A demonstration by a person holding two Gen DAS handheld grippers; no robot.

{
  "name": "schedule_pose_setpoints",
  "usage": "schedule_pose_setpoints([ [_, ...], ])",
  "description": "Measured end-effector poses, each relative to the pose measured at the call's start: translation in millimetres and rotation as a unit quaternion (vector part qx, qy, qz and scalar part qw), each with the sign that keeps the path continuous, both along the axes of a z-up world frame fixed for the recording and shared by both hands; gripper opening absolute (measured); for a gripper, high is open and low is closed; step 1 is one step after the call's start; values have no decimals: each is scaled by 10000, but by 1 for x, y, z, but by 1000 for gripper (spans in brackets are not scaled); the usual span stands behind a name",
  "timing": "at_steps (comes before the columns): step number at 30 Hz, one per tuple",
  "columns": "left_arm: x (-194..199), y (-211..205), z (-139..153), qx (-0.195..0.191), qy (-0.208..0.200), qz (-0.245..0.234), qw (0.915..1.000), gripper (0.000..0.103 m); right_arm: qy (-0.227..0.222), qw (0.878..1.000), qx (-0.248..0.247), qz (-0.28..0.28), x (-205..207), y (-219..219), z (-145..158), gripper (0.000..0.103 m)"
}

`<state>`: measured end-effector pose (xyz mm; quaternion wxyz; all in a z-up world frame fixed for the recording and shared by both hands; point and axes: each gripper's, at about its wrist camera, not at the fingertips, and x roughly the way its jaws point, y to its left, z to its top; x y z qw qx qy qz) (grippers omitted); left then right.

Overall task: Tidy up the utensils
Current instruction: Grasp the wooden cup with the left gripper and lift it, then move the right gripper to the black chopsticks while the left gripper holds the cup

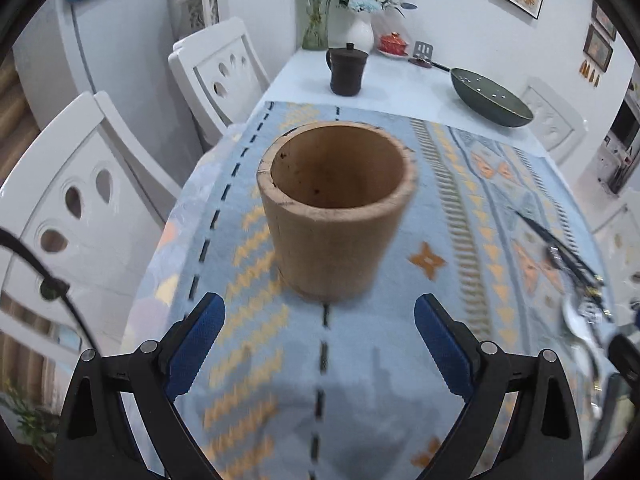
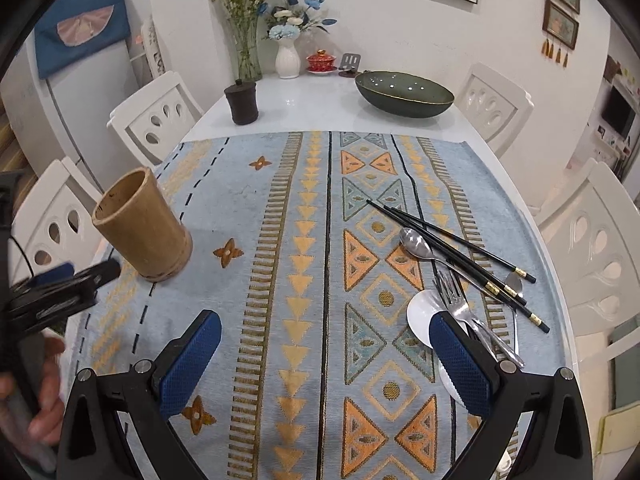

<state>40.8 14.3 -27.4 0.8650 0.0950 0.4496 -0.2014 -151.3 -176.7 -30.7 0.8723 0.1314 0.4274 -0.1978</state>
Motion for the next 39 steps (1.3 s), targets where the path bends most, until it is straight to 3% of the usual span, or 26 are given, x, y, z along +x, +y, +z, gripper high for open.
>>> schedule_pose_setpoints([
  [5, 25, -14, -32, -56, -72, 259, 9996, 95, 283, 9995, -101, 123, 4, 8, -12, 103],
  [15, 49, -45, -51, 9, -345, 704, 9969, 97, 755, 9971, -6, 103, 16, -2, -40, 103],
  [23, 42, -38, -45, 30, -624, 40, 9980, 96, 826, 9965, -6, 140, 21, -4, -45, 103],
  [28, 24, -29, -32, -203, -555, -404, 9974, 96, 833, 9963, -103, 200, 21, -2, -45, 103],
  [30, 15, -31, -37, -142, -598, -594, 9963, 96, 820, 9965, -51, 179, 21, -3, -46, 103],
  [32, 11, -35, -49, -16, -385, -789, 9961, 96, 812, 9965, 13, 176, 20, -3, -47, 103],
  [39, 3, -34, -52, 19, -476, -705, 9964, 97, 808, 9966, -78, 147, 8, -4, -47, 103],
])
